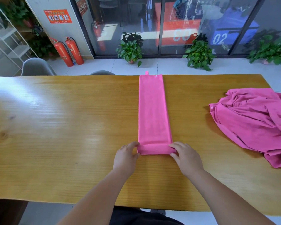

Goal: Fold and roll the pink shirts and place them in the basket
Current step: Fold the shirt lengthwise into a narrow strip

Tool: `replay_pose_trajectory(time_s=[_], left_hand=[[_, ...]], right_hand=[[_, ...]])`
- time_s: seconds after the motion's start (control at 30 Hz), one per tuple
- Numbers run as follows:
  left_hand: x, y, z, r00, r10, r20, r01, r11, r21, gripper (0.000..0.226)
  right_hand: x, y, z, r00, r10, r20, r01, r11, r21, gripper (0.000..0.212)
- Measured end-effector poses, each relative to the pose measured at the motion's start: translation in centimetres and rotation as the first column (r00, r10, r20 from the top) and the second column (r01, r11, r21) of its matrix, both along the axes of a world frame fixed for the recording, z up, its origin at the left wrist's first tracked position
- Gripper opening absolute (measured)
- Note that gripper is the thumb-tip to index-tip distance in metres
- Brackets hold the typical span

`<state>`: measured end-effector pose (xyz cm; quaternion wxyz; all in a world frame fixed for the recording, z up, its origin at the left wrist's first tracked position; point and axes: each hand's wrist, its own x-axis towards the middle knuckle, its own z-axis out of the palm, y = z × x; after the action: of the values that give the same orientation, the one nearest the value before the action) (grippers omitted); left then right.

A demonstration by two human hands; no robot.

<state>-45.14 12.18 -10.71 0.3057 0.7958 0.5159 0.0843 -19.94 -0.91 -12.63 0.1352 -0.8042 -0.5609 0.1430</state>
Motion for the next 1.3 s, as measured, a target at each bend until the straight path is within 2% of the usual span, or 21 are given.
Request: replay_pose_trajectory(time_s=[0.1,0.17,0.37,0.43,0.53,0.6,0.67,0.73,0.77,0.83,0.97,1.07,1.13,1.3], left_hand=[[-0.3,0.4,-0.4,0.992,0.068,0.106,-0.052,0.988,-0.146,0.034],[-0.9,0.7,-0.7,0.984,0.097,0.147,-0.062,0.972,-0.225,0.029],[-2.4,1.8,-1.2,0.974,0.148,0.172,-0.051,0.881,-0.47,0.025],[-2.1,2.0,-0.9,0.982,0.117,0.146,-0.043,0.901,-0.431,0.025],[-0.8,1.6,-0.2,0.999,0.031,0.039,-0.027,0.994,-0.104,0.02],[-0.2,0.9,0.0,0.999,-0.05,-0.013,0.051,0.994,0.099,0.015],[-0.5,0.3,-0.7,0.982,-0.149,-0.119,0.176,0.948,0.265,0.028],[-1.2,-0.5,-1.7,0.96,-0.199,-0.198,0.261,0.892,0.368,0.05],[-1.4,-1.0,-2.0,0.961,-0.203,-0.189,0.263,0.881,0.394,0.053],[-1.8,-1.9,-2.0,0.97,-0.201,-0.137,0.24,0.882,0.406,0.044],[-1.1,-1.5,-1.2,0.97,-0.172,-0.171,0.218,0.927,0.305,0.055],[-0.3,-0.2,-0.3,0.97,-0.16,-0.186,0.199,0.955,0.22,0.05],[-0.2,0.5,0.2,0.983,-0.125,-0.132,0.14,0.983,0.115,0.045],[-1.0,1.6,0.2,1.0,-0.025,0.018,0.027,0.988,-0.151,0.034]], right_hand=[[0.6,-0.1,1.0,0.96,-0.041,-0.279,0.03,0.999,-0.044,0.032],[1.0,-0.4,1.2,0.915,-0.036,-0.402,0.018,0.999,-0.049,0.028],[1.2,-0.9,1.5,0.828,-0.143,-0.543,0.068,0.985,-0.155,0.019],[0.8,-0.8,1.6,0.822,-0.173,-0.542,0.107,0.983,-0.151,0.017],[-0.2,-0.6,1.8,0.925,-0.171,-0.34,0.165,0.985,-0.048,0.017],[-1.0,-0.6,1.8,0.975,-0.126,-0.181,0.144,0.985,0.092,0.007],[-1.4,-0.9,1.1,0.999,-0.042,0.003,0.04,0.976,0.212,0.004],[-1.6,-1.4,-0.5,0.985,0.014,0.173,-0.057,0.966,0.251,0.009],[-1.5,-1.7,-1.1,0.973,0.03,0.23,-0.09,0.963,0.254,0.012],[-1.2,-2.2,-1.6,0.96,0.065,0.271,-0.125,0.97,0.209,0.027],[-0.8,-1.7,-0.6,0.96,0.116,0.254,-0.121,0.993,0.001,0.059],[-0.6,-0.4,0.2,0.989,0.079,0.124,-0.072,0.996,-0.058,0.055],[-0.4,0.0,0.7,1.0,0.022,-0.015,-0.023,0.997,-0.069,0.051],[1.0,-0.5,1.1,0.945,-0.03,-0.324,-0.005,0.994,-0.108,0.048]])
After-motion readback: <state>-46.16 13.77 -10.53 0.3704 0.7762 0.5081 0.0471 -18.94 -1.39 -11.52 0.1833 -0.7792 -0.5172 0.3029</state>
